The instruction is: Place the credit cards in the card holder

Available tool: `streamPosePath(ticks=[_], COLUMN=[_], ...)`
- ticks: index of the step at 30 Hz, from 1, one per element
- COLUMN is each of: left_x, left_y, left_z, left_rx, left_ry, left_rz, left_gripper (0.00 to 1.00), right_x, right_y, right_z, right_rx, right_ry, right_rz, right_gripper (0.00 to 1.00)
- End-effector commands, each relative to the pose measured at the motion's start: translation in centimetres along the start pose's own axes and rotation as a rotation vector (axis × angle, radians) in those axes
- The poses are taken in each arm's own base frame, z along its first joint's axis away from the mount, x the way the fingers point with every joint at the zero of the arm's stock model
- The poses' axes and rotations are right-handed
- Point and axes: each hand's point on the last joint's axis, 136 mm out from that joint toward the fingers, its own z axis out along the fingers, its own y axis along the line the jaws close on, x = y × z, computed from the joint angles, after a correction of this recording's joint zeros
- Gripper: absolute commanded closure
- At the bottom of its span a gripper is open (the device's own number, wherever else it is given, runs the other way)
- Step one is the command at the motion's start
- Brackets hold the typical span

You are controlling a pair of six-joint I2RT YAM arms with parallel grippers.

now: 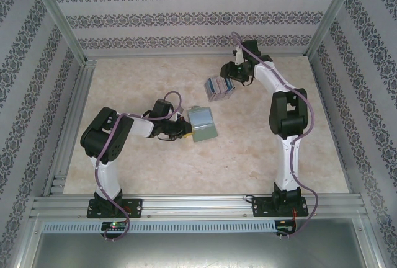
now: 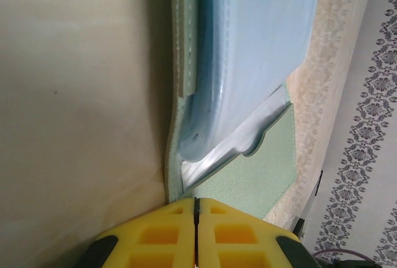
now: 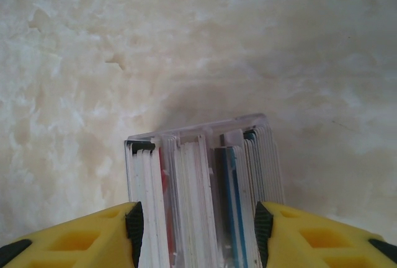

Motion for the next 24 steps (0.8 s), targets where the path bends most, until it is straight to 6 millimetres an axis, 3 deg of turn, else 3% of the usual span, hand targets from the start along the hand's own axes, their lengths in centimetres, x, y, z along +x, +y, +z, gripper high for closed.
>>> streamPosePath(ticks=[1,7,14,19,24], left_x=[0.9,1.0,1.0,1.1,1.1], left_y=[5.1,4.9,4.8,4.6,4.7], left_z=[0.8,1.0,1.1,1.3,1.3], left_rx=[-0.154,-0.148,-0.146,-0.141,-0.142], left_ry=[-0.033,-0.029,-0.029,-0.025,-0.028], left_rz=[-0.086,-0.085,-0.084,-0.081,-0.081], left_gripper=[0.92,0.92,0.92,0.92,0.92], right_x=[0.2,-0.8,0.8,1.7,2.0], right_y=[-0.5,-1.7,-2.7,-1.6,-0.1], right_z=[-1.7,-3.7,-1.6,0.2,0.5], right_rx=[0.046,0.093,0.092,0.053,0.023], right_ry=[-0.008,-0.065,0.019,0.072,0.086], right_rz=[-0.025,-0.019,-0.001,-0.009,-0.032], right_gripper=[0.47,0.47,0.46,0.46,0.46])
